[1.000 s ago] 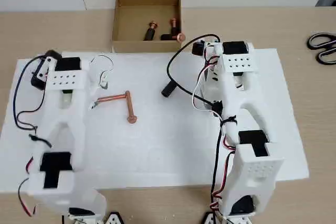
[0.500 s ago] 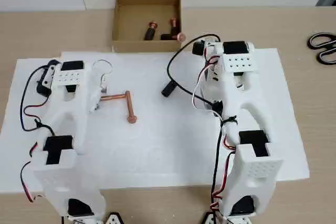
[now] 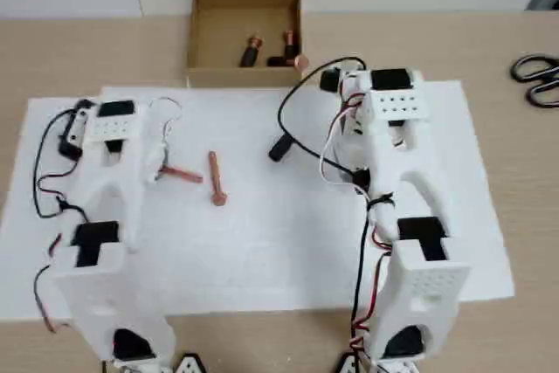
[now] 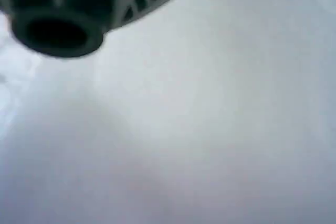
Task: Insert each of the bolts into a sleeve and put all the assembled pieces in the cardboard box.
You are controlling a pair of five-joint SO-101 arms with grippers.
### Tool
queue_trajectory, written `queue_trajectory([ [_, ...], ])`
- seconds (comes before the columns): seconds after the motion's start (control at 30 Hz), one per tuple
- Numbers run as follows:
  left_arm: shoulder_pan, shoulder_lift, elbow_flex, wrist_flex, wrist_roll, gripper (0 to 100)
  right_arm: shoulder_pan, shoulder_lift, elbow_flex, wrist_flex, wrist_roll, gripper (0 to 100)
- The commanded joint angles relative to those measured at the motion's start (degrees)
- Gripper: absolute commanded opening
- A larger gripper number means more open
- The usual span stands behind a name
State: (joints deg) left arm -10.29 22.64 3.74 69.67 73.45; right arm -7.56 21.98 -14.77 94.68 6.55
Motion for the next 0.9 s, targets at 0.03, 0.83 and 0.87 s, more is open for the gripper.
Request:
queue_trajectory([
  [0.03, -0.35, -0.35, -0.57, 0.09, 0.00, 1, 0.13, -0.84, -2.55, 0.40, -0.62, 0.6],
  [0.83, -0.35, -2.11, -32.75, 30.68, -36.75, 1, -0.13, -4.79, -2.55, 0.31, -0.62, 0.7],
  [0.87, -0.35, -3.43, -32.66, 30.68, -36.75, 1, -0.13, -6.55, -2.37, 0.31, -0.62, 0.7],
])
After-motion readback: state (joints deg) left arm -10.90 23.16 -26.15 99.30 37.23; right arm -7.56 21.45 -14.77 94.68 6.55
